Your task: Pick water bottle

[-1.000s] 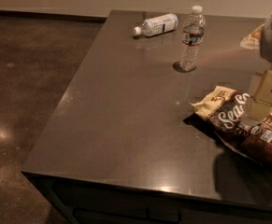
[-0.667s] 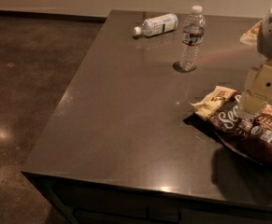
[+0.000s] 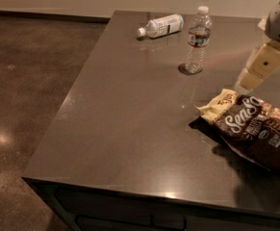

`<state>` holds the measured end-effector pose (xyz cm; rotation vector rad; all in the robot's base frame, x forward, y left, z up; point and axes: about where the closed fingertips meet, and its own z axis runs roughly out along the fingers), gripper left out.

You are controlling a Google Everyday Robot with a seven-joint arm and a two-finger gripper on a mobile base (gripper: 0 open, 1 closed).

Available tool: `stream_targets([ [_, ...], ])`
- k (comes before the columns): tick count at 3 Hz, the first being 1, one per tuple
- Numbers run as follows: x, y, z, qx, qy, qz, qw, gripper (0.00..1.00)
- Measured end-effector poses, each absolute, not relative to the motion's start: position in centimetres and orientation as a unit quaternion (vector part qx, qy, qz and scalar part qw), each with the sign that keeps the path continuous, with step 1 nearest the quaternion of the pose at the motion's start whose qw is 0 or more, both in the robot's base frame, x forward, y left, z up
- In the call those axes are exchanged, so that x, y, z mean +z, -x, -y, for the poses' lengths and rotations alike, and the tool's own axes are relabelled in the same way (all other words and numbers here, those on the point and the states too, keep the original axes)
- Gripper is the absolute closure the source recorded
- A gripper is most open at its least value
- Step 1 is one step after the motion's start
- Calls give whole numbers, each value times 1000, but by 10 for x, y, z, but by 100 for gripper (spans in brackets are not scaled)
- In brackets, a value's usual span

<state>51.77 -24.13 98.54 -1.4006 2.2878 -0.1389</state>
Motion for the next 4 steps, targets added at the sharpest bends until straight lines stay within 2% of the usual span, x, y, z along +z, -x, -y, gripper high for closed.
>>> stream_targets([
  [2,988,-597,241,-47,446,-847,287,0],
  [4,972,-668,229,-23,410,-856,313,0],
])
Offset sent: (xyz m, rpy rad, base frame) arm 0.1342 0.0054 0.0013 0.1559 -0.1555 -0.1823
